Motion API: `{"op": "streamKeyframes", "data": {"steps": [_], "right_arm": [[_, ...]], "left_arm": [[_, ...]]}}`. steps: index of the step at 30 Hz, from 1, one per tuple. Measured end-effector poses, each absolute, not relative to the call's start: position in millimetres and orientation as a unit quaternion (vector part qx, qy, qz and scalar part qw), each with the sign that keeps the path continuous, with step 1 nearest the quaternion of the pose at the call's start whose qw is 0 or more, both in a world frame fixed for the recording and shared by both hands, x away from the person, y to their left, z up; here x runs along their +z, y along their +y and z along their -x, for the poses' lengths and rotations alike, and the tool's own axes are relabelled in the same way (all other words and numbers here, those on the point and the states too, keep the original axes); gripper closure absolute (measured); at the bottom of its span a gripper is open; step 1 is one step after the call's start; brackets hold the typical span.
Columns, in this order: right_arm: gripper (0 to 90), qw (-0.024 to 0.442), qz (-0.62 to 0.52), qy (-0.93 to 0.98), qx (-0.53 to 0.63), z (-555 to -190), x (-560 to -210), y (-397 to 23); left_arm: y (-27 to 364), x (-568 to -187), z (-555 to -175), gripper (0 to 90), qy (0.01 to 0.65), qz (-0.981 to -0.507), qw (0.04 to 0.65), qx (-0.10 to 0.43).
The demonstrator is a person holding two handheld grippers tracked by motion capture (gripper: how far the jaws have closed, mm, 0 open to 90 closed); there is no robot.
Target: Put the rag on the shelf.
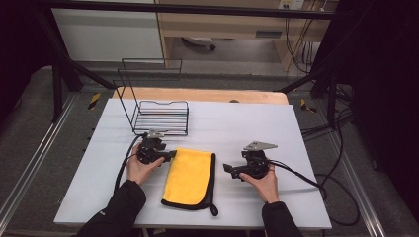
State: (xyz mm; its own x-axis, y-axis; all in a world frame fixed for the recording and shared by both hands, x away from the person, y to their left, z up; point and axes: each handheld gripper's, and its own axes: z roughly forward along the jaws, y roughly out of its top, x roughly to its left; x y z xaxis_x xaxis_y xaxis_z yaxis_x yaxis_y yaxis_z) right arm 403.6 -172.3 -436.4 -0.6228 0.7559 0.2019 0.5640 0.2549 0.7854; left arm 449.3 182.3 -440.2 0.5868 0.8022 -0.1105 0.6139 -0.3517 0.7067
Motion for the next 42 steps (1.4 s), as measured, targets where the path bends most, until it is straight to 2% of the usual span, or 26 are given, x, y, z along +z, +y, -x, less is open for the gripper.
{"op": "streamKeyframes", "data": {"steps": [11,19,25,29,33,42], "right_arm": [[7.3,0.099,-0.423,0.784,0.443,-404.1,-438.6,-169.7],[7.9,0.101,-0.420,0.784,0.447,-405.0,-437.7,-167.9],[11.3,0.106,-0.416,0.785,0.447,-405.7,-434.8,-162.0],[14.8,0.108,-0.421,0.780,0.450,-409.0,-432.4,-156.5],[22.6,0.109,-0.429,0.778,0.446,-413.6,-431.8,-144.7],[40.1,0.113,-0.457,0.779,0.414,-434.2,-445.0,-111.3]], "left_arm": [[175.2,-445.6,-451.0,60.4,0.432,-0.811,0.381,0.102],[166.8,-446.9,-450.0,62.9,0.422,-0.816,0.384,0.095],[165.1,-448.1,-449.3,70.2,0.420,-0.819,0.380,0.091],[163.4,-448.6,-448.6,72.9,0.413,-0.823,0.378,0.094],[166.9,-450.4,-451.1,73.6,0.417,-0.819,0.387,0.079],[163.9,-450.9,-447.1,73.7,0.401,-0.825,0.384,0.101]]}}
